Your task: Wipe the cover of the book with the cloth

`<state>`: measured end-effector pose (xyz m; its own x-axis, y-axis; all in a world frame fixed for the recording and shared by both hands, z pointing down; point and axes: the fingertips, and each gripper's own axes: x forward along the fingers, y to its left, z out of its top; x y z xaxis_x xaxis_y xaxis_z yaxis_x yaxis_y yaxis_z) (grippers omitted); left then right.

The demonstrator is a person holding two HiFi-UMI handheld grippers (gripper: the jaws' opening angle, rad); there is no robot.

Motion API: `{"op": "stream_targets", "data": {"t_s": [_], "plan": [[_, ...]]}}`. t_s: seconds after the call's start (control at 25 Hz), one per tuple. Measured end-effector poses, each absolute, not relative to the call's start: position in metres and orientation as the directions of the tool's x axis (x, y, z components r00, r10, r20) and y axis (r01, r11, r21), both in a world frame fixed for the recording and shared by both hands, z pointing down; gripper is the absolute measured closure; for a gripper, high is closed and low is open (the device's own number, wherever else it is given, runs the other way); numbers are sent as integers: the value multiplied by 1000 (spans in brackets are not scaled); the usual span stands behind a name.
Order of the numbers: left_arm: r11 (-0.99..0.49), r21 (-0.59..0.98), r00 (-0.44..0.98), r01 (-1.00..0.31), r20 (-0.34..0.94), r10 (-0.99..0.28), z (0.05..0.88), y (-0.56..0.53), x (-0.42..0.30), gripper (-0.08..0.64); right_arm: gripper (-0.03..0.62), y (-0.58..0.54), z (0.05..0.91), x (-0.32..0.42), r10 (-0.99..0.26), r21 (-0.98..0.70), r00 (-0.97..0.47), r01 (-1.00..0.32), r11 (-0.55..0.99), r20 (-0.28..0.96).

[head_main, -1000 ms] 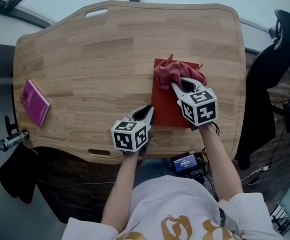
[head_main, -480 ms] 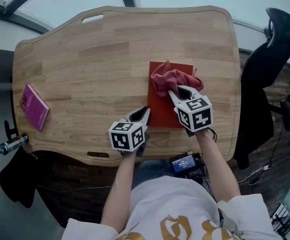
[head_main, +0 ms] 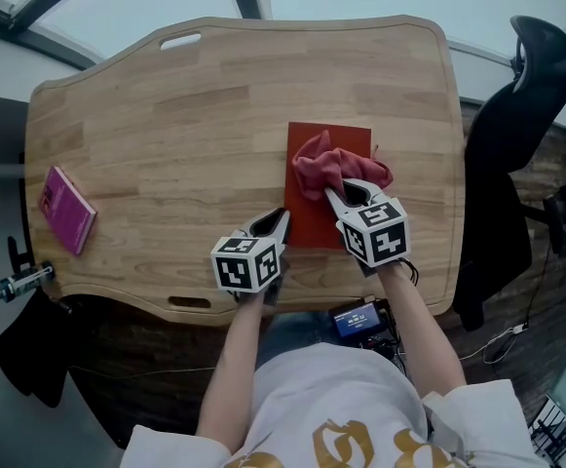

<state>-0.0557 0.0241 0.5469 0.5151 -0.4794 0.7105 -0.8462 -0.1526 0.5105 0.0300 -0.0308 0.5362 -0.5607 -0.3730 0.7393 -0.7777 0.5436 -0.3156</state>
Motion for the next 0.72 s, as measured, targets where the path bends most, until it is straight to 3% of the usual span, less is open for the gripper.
{"op": "stream_targets", "data": {"t_s": [0.72], "plan": [[-152,491,496,-858,714,-494,547,25,-56,517,517,20,536,35,-330,-345,-579,-759,552,745]]}}
